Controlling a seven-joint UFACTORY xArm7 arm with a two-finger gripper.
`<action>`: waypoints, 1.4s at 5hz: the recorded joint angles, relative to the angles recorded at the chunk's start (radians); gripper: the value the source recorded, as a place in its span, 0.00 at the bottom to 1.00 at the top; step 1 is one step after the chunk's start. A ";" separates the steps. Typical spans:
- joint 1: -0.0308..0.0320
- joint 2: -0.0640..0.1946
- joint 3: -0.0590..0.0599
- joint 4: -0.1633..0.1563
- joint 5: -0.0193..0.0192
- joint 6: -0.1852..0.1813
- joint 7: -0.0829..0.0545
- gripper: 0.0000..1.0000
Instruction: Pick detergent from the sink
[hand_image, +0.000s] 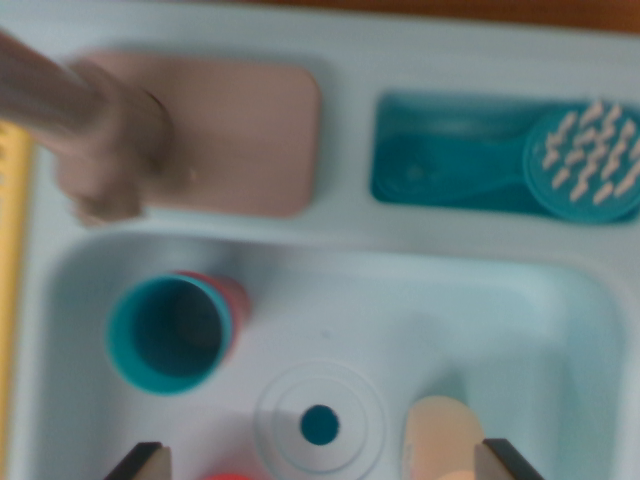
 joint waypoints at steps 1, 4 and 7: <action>-0.0103 0.009 -0.010 -0.041 0.0053 -0.045 -0.030 0.00; -0.0202 0.017 -0.020 -0.081 0.0104 -0.088 -0.058 0.00; -0.0370 0.032 -0.036 -0.149 0.0191 -0.161 -0.106 0.00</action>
